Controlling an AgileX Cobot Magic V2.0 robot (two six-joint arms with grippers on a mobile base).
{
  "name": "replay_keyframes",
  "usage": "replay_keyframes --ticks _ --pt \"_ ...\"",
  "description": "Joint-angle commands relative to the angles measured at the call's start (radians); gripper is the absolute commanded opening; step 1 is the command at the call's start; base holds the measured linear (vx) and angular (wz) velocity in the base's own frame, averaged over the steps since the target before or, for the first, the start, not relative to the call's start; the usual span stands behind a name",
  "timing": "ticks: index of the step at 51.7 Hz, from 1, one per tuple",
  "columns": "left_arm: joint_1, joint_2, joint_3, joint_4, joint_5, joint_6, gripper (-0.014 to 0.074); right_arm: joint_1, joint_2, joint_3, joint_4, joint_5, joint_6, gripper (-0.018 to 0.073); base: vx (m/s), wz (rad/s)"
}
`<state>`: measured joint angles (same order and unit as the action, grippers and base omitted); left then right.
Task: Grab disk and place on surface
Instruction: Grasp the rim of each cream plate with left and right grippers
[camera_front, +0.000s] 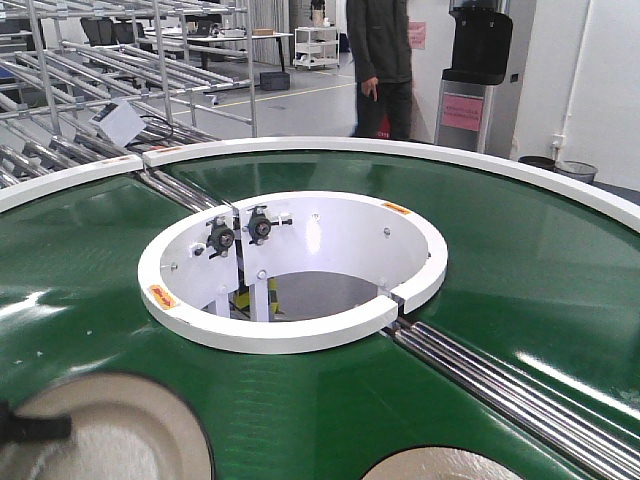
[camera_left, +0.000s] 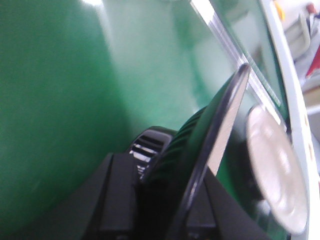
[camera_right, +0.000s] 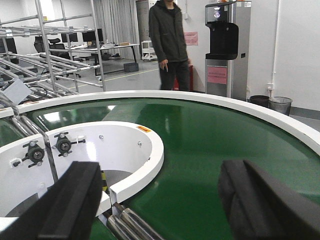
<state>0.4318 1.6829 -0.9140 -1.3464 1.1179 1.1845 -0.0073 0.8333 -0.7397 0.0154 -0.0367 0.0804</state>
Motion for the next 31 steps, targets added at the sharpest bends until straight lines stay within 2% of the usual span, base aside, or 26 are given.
replay_keyframes --ticks 1,5,13,16,20,23,27,31 --pt "-0.004 -0.178 -0.022 -0.18 0.123 -0.012 -0.0003 0.001 -0.005 -0.037 -0.002 -0.076 -0.001 0.0529 0.0 0.0" --pt "-0.004 -0.277 -0.022 -0.205 0.112 -0.036 -0.0002 0.001 -0.005 -0.041 0.017 -0.009 0.007 0.0529 0.0 0.0" --pt "-0.004 -0.435 -0.022 -0.214 0.074 -0.093 -0.0002 -0.016 0.094 -0.124 0.129 0.344 0.028 0.0509 0.0 0.0" --pt "-0.004 -0.48 -0.022 -0.214 0.062 -0.102 -0.0002 -0.017 0.161 -0.156 0.172 0.434 0.013 0.0496 0.0 0.0" --pt "-0.004 -0.513 -0.022 -0.214 0.058 -0.119 -0.0002 -0.017 0.286 -0.21 0.308 0.587 -0.105 0.0478 0.0 0.0" --pt "-0.004 -0.519 -0.022 -0.211 0.068 -0.137 -0.0002 -0.017 0.398 -0.244 0.435 0.694 -0.237 0.0468 0.0 0.0" --pt "-0.013 -0.52 -0.022 -0.191 0.072 -0.143 -0.0002 -0.034 0.54 -0.283 0.623 0.863 -0.462 0.0463 0.0 0.0" --pt "-0.021 -0.52 -0.022 -0.167 0.069 -0.143 -0.0002 -0.069 0.648 -0.301 0.737 0.964 -0.57 0.0459 0.0 0.0"
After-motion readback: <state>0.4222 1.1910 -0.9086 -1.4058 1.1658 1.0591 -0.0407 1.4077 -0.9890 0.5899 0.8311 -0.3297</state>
